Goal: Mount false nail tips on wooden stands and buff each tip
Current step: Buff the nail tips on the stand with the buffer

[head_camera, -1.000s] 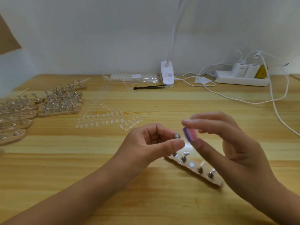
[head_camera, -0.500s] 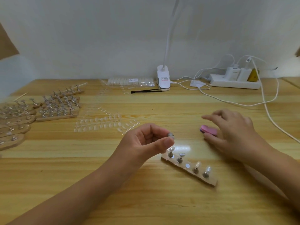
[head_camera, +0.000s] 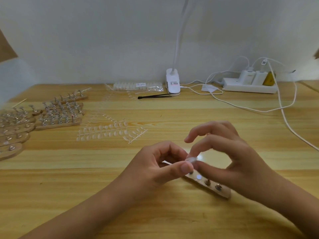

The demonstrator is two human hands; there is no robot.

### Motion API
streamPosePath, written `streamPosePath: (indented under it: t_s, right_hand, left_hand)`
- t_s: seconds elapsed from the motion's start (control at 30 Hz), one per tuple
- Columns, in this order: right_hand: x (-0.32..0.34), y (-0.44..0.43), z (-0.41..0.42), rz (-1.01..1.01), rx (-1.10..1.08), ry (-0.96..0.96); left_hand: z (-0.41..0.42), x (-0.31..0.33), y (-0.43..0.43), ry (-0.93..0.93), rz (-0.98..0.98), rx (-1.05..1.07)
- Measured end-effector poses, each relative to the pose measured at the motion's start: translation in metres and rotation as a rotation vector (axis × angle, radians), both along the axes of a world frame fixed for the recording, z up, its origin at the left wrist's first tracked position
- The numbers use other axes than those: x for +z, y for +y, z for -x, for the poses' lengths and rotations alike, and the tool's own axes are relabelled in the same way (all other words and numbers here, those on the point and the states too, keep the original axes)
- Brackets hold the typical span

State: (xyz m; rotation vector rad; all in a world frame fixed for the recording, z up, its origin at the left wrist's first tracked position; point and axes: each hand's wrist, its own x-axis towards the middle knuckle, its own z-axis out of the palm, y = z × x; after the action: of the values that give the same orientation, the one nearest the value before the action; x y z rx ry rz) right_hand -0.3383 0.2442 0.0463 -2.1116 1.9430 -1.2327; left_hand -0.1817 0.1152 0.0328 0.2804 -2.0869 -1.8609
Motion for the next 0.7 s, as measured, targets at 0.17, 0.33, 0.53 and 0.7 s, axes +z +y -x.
streamPosePath:
  t_s: [0.17,0.33,0.53,0.7]
  right_hand:
    - [0.007,0.008,0.045,-0.429,0.189,-0.39]
    - [-0.006,0.002,0.054,-0.594,0.147,-0.45]
    - [-0.009,-0.004,0.048,-0.672,0.104,-0.44]
    - [-0.009,-0.002,0.048,-0.679,0.106,-0.395]
  left_hand:
    - [-0.004,-0.003,-0.002,0.044,0.392,0.124]
    - [-0.007,-0.009,0.0,0.19,1.122,0.052]
    - [-0.007,-0.015,0.003,0.175,1.336,-0.041]
    - [-0.007,-0.014,0.004,0.112,1.326,-0.062]
